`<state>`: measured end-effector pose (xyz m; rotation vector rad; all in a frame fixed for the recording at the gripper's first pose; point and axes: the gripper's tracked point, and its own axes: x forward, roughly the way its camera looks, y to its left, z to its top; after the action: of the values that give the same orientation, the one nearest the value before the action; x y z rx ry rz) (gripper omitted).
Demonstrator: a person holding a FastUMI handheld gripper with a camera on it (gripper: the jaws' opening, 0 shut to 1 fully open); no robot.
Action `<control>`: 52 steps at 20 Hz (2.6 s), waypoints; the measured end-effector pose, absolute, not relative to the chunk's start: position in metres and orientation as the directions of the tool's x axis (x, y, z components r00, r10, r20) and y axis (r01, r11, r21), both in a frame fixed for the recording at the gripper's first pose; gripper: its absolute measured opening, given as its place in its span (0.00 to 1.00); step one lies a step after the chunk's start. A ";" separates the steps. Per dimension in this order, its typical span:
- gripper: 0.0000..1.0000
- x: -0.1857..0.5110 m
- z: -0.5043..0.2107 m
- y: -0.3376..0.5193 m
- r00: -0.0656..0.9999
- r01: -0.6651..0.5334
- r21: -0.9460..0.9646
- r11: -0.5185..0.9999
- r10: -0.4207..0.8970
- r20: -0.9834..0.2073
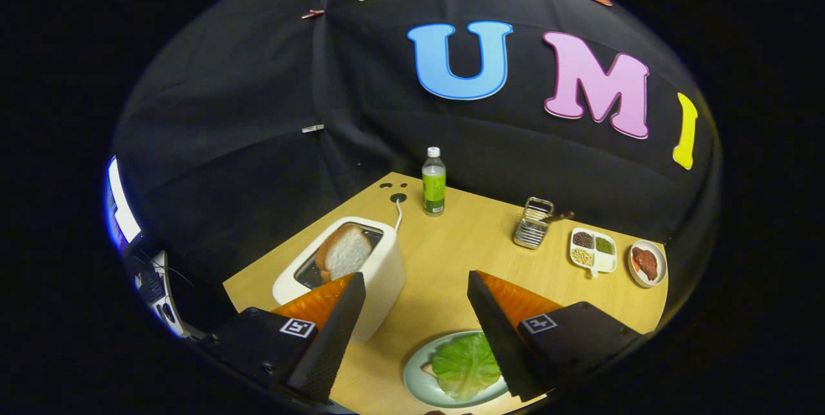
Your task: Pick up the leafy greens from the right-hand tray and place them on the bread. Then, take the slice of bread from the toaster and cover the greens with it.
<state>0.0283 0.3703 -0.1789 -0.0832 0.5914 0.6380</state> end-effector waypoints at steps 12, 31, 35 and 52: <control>0.98 0.034 -0.223 0.485 0.578 -0.673 0.022 0.739 0.544 -0.608; 0.13 0.044 -0.244 0.488 0.582 -0.614 0.029 0.789 0.477 -0.658; 0.13 0.046 -0.217 0.481 0.590 -0.610 0.068 0.789 0.510 -0.625; 0.13 0.038 -0.206 0.283 0.683 -0.331 0.303 0.893 0.449 -0.576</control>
<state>0.0379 0.2825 -0.2064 0.1803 0.6920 0.4400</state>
